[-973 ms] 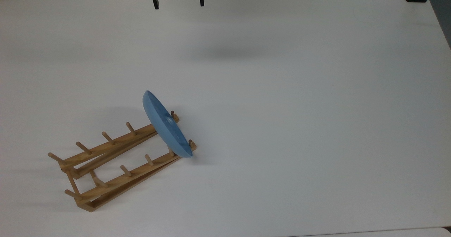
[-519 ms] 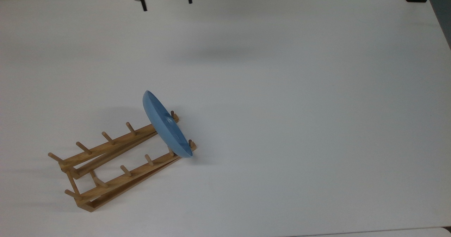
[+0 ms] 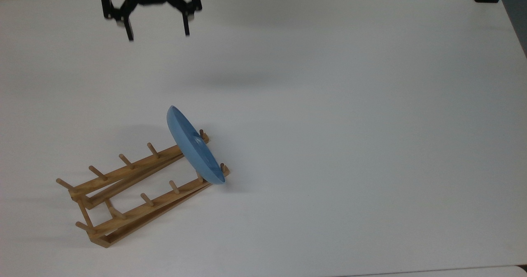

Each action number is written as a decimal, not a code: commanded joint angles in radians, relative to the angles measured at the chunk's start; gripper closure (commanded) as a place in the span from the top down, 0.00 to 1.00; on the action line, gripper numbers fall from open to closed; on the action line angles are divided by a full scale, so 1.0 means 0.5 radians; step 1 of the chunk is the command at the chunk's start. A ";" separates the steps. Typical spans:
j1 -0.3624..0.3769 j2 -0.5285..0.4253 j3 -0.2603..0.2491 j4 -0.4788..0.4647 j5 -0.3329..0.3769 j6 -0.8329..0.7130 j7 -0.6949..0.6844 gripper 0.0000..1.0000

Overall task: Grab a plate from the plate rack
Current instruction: 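Move the open gripper down toward the blue plate's rim in the rack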

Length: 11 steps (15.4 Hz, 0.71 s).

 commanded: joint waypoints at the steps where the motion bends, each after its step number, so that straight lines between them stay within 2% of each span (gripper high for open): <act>1: 0.013 0.146 -0.005 -0.110 -0.026 0.369 0.006 1.00; 3: 0.029 0.241 -0.005 -0.110 -0.029 0.523 0.135 1.00; 7: 0.041 0.349 -0.002 -0.107 -0.161 0.612 0.240 1.00; 9: 0.041 0.401 -0.005 -0.113 -0.164 0.729 0.267 0.90; 11: 0.041 0.438 -0.002 -0.104 -0.164 0.781 0.344 0.68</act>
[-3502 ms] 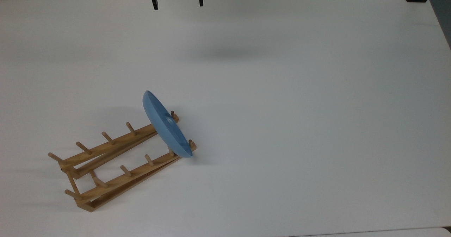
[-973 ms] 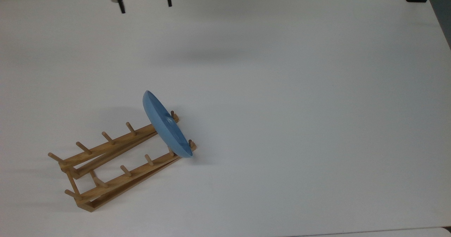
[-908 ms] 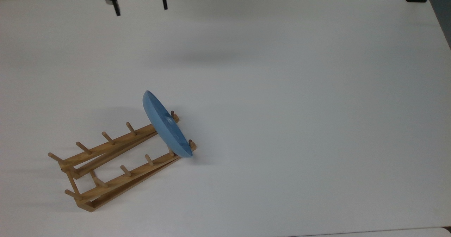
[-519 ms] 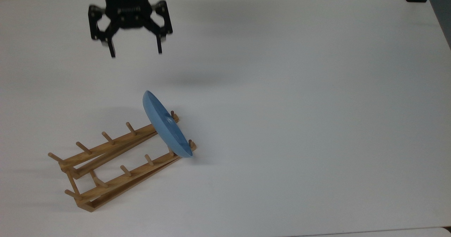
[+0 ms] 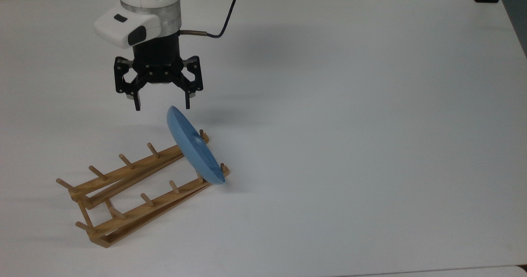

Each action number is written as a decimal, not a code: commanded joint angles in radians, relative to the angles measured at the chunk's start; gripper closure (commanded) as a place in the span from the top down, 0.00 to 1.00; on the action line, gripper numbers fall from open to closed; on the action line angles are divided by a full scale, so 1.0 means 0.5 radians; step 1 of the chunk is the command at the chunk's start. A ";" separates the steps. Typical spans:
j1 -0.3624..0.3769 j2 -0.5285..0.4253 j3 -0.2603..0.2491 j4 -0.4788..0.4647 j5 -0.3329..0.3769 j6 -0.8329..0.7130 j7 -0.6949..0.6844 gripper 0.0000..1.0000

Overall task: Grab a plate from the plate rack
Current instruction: 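Move the open gripper down toward the blue plate's rim in the rack, then close the gripper on the blue plate's rim and lift it from the rack, then carry the blue plate away from the rack and tilt it flat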

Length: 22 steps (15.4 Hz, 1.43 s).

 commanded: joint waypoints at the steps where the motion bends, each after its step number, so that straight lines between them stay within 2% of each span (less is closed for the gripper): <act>1: 0.020 0.047 -0.006 0.000 -0.038 0.110 0.172 0.53; 2: 0.020 0.047 -0.009 0.000 -0.038 0.110 0.197 0.40; 4: 0.023 0.044 -0.006 0.003 -0.038 0.110 0.243 0.36; 9: 0.023 0.022 -0.003 0.009 -0.035 0.110 0.277 0.01; 15: 0.020 0.010 -0.003 0.015 -0.042 0.107 0.255 0.00; 19: 0.020 -0.121 0.007 0.015 -0.035 0.065 0.271 0.00; 22: 0.017 -0.229 0.007 0.024 -0.020 -0.153 0.268 0.00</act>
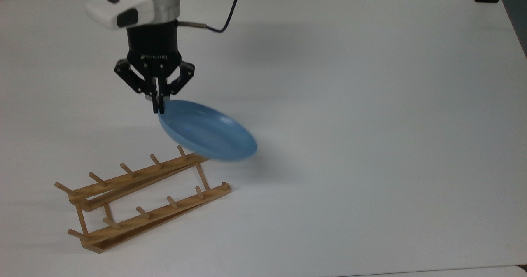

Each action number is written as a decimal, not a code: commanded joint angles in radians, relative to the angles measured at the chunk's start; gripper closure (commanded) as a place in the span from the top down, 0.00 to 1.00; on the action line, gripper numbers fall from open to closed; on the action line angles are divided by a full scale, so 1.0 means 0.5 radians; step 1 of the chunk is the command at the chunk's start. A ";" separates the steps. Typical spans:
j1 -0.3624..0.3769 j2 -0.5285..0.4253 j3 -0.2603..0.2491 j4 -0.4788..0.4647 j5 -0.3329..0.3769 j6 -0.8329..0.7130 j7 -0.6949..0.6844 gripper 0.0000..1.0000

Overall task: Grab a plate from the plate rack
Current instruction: 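Carry the blue plate away from the rack and tilt it flat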

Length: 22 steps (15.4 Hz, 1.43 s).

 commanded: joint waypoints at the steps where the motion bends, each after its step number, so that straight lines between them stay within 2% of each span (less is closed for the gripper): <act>1: 0.012 -0.200 0.000 -0.037 -0.014 -0.281 0.038 0.00; 4: -0.012 -0.231 0.000 -0.034 -0.010 -0.533 -0.072 0.00; 10: -0.193 -0.222 -0.003 -0.043 -0.017 -1.229 -0.679 0.00; 12: -0.263 -0.191 -0.003 -0.065 -0.014 -1.331 -0.809 0.00; 15: -0.297 -0.078 -0.006 -0.172 -0.014 -1.304 -0.806 0.00; 16: -0.297 -0.008 -0.003 -0.199 -0.017 -1.209 -0.788 0.00; 20: -0.322 0.014 -0.006 -0.490 -0.017 -0.710 -0.775 0.00; 22: -0.331 0.060 -0.006 -0.565 -0.023 -0.507 -0.775 0.00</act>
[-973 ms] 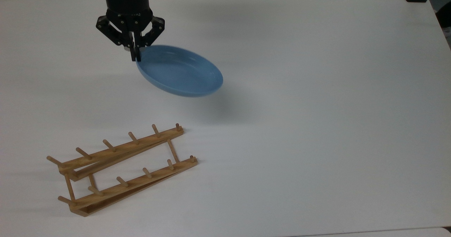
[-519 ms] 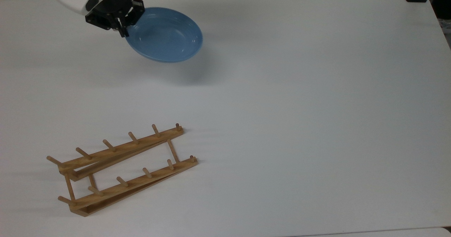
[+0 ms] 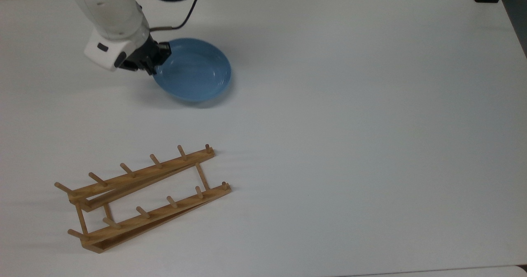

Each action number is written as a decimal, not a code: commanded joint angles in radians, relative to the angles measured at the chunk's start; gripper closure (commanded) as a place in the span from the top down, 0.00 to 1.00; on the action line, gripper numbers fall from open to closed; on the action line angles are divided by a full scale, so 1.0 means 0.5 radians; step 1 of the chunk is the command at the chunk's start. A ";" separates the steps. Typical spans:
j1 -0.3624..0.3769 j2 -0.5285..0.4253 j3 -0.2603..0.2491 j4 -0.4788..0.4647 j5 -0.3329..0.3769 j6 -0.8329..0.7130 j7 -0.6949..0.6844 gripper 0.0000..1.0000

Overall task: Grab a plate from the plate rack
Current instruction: 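Lower the blue plate flat onto the table and open the gripper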

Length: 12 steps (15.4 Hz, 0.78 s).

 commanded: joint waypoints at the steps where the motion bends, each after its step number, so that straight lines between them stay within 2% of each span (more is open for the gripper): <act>1: -0.020 0.005 0.003 -0.194 -0.020 0.299 0.003 0.00; 6: -0.041 0.051 0.003 -0.179 -0.023 0.312 0.007 0.01; 8: -0.059 0.030 0.003 -0.148 -0.001 0.293 0.086 0.38; 9: -0.069 0.009 0.003 -0.142 -0.001 0.290 0.159 0.60; 10: -0.066 -0.025 0.003 -0.121 -0.001 0.284 0.239 0.86; 11: -0.063 -0.059 0.006 -0.096 0.002 0.281 0.328 1.00; 12: -0.053 -0.093 0.006 -0.072 0.002 0.278 0.395 1.00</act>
